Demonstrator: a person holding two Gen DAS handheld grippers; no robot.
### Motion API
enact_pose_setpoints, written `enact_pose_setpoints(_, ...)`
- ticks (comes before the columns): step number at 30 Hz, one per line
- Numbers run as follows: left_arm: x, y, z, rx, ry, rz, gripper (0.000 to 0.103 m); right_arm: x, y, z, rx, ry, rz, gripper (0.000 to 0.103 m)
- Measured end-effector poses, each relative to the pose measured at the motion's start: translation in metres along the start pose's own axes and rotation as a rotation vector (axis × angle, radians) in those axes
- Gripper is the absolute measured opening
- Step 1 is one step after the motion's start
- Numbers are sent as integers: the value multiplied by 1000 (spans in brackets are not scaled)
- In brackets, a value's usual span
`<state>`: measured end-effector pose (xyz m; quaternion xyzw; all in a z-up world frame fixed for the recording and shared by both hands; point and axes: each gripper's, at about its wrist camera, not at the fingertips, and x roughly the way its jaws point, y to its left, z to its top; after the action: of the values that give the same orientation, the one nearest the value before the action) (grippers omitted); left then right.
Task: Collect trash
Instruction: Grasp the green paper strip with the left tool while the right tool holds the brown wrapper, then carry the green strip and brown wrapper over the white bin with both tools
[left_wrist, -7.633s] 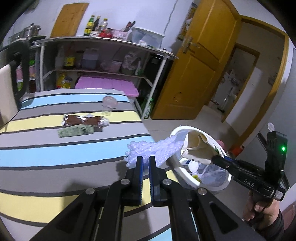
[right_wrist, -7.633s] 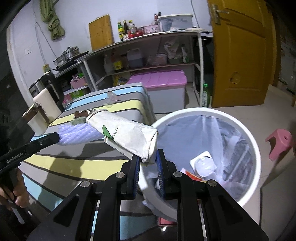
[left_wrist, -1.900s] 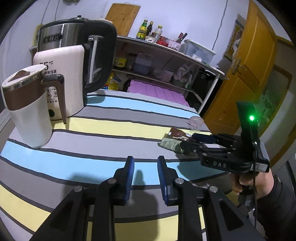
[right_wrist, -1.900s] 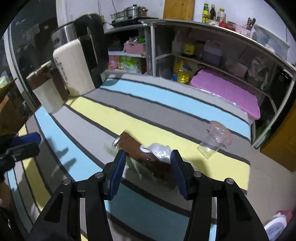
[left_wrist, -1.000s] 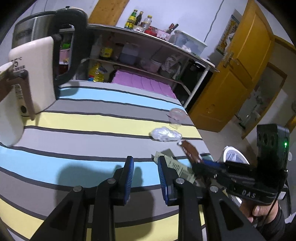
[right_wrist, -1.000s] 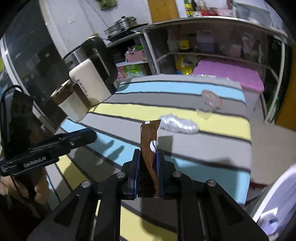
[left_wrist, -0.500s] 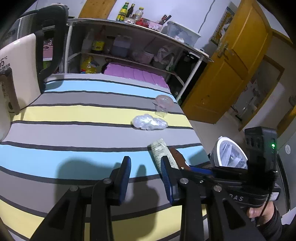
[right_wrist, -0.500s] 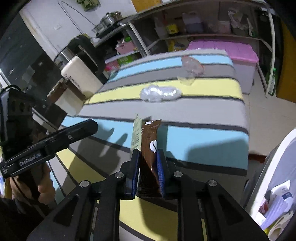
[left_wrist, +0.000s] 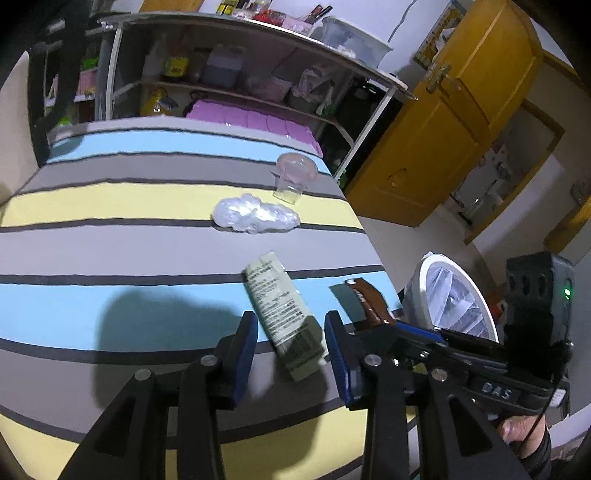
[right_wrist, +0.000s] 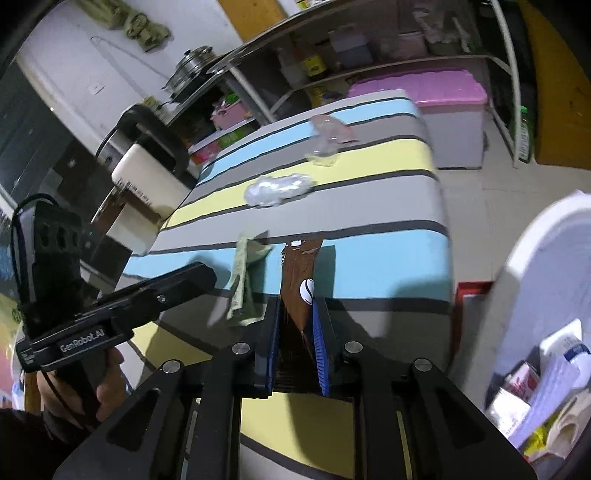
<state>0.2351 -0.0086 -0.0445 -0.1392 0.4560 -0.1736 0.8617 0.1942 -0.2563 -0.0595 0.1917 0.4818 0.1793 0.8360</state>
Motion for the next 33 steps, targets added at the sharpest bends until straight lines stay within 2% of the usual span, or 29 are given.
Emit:
enact_pose_setpoints(7,22,-2,3,-14,10,41,37,-11,-7,-4,10,-13,-15,18)
enact_pose_setpoints(8,22,-4,4,-4,9,41,35,-11,-6,-5,7,-12,-19,18)
enact_pose_setpoints(10,22,-9,2,25,4,44,26,-13,-7,-6,9,-15,-21,18)
enact_pose_setpoints(12,21,-12,0,41,7,58,25,-16,-9,-7,11,-24,-26,18)
enact_pose_setpoints(14,16,-15,-3,61,-10,75,24,-19,-8,-7,12,-35,-30,18)
enact_pose_setpoints(17,4,-19,-5,59,-30,50,24,-26,-7,-8,9,-56,-40,18)
enact_pose_setpoints(23,-24,-30,-11,91,-84,51,24,-45,-2,-14,2,-101,-75,18)
enact_pose_setpoints(33,-61,-40,-23,100,-119,32,24,-84,16,-26,-35,-169,-139,18)
